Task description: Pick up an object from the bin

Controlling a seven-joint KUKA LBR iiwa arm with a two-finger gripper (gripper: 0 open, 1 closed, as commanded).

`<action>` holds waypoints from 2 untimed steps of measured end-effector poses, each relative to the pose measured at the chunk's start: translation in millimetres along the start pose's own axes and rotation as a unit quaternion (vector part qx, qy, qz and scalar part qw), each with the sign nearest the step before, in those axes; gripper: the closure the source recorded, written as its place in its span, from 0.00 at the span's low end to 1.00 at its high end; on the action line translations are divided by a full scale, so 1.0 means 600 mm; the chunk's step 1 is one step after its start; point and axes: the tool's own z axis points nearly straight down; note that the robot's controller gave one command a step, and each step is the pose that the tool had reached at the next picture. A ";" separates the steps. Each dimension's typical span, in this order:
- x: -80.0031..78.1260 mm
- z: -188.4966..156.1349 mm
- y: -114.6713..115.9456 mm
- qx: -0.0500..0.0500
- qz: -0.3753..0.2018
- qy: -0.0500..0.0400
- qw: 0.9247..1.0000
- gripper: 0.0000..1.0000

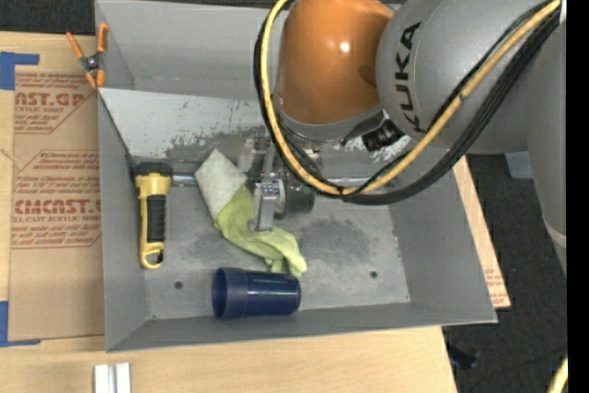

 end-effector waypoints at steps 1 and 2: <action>-0.003 -0.007 -0.001 0.000 0.001 -0.004 1.000 0.00; -0.022 0.029 0.000 -0.002 0.099 -0.006 0.995 0.00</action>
Offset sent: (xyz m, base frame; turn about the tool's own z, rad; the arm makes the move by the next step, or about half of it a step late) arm 0.0196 0.0006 -0.0372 0.3442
